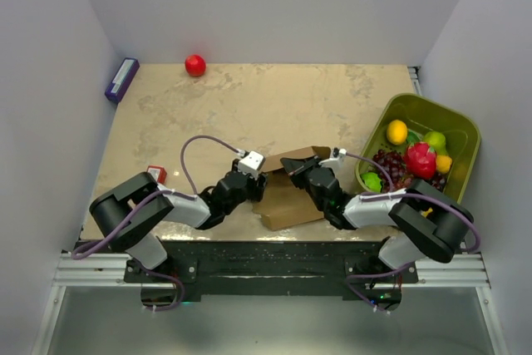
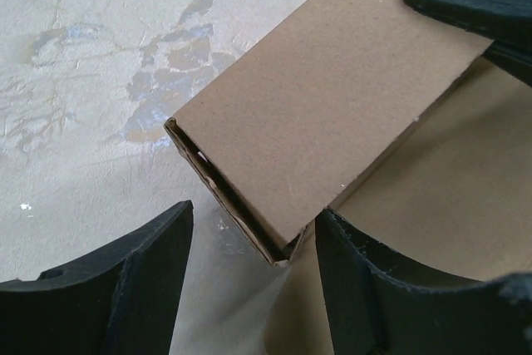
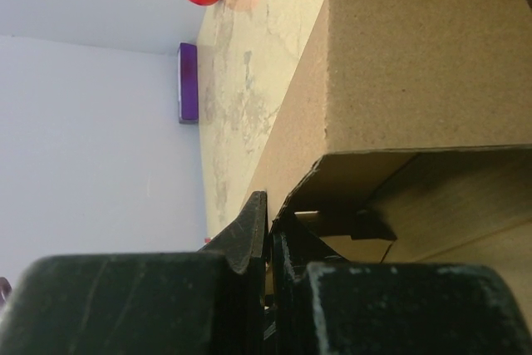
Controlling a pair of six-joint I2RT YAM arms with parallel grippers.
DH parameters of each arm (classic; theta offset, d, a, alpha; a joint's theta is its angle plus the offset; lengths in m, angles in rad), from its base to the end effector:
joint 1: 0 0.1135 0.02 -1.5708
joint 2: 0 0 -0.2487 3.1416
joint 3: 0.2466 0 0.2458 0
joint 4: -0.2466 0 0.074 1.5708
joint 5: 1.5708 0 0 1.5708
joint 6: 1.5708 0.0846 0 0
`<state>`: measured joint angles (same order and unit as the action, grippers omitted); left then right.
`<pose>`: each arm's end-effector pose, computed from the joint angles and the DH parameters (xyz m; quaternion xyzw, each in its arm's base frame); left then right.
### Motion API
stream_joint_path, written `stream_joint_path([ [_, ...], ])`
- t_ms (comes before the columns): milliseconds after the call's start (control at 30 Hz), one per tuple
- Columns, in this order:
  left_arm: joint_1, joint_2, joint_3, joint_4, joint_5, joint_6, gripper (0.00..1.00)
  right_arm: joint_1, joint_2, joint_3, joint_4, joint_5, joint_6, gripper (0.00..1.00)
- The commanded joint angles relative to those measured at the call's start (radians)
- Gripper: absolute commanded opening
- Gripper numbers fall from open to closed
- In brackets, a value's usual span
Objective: Fold the paper box
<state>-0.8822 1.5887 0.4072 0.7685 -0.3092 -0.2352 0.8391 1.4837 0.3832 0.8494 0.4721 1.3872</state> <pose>0.2182 -0.2246 0.1024 0.1830 0.8110 -0.1773 0.5267 0.2321 0.2009 0.1389 0.3459 0.7007 0.4530 0.4291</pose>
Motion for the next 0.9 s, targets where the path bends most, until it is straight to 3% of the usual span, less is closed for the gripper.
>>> stream_joint_path([
  [0,-0.021,0.016,0.044,-0.024,-0.125,-0.006,0.63,0.002,-0.02,0.029,-0.188,0.02,-0.028,0.0],
  [300,-0.04,0.039,0.067,-0.066,-0.183,-0.012,0.53,0.003,-0.033,0.01,-0.225,0.023,-0.017,0.0],
  [500,-0.054,0.047,0.084,-0.13,-0.292,-0.072,0.33,0.003,-0.062,0.002,-0.254,0.03,-0.013,0.0],
  [633,-0.054,0.04,0.107,-0.182,-0.304,-0.091,0.11,0.003,-0.12,0.017,-0.282,0.036,-0.088,0.02],
  [733,-0.051,0.017,0.131,-0.233,-0.295,-0.102,0.0,0.003,-0.197,0.026,-0.311,0.042,-0.161,0.18],
  [767,-0.047,0.01,0.139,-0.247,-0.269,-0.099,0.0,0.003,-0.218,0.028,-0.314,0.036,-0.186,0.33],
  [867,-0.009,-0.004,0.183,-0.328,-0.184,-0.108,0.0,0.003,-0.315,0.058,-0.369,0.005,-0.307,0.54],
])
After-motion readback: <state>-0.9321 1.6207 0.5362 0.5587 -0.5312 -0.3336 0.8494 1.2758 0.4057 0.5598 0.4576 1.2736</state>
